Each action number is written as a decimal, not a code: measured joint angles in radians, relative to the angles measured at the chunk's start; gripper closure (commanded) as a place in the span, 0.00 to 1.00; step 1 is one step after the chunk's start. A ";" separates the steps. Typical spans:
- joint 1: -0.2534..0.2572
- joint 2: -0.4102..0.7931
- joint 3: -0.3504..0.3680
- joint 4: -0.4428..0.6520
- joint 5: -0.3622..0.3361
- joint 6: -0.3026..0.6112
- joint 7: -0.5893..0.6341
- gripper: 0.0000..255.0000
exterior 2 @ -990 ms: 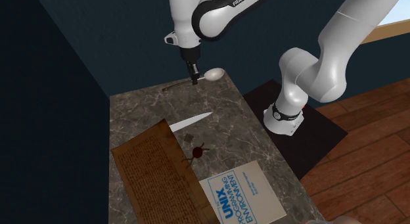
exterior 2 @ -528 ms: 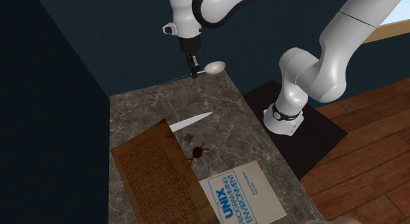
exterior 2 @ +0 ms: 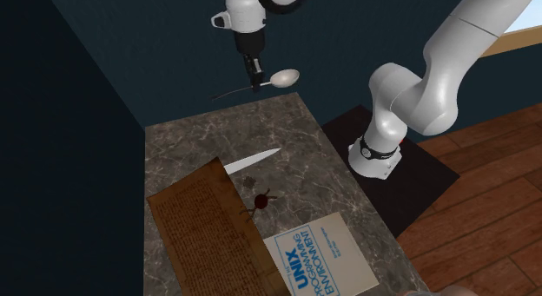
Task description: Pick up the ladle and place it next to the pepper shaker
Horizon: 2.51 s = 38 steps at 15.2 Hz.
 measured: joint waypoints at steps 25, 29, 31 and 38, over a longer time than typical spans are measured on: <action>0.050 -0.076 0.149 0.161 0.040 -0.235 0.174 1.00; 0.077 -0.103 0.222 0.128 0.067 -0.226 0.269 1.00; 0.093 -0.107 0.258 0.122 0.085 -0.222 0.317 1.00; 0.154 -0.100 0.386 0.108 0.148 -0.191 0.484 1.00</action>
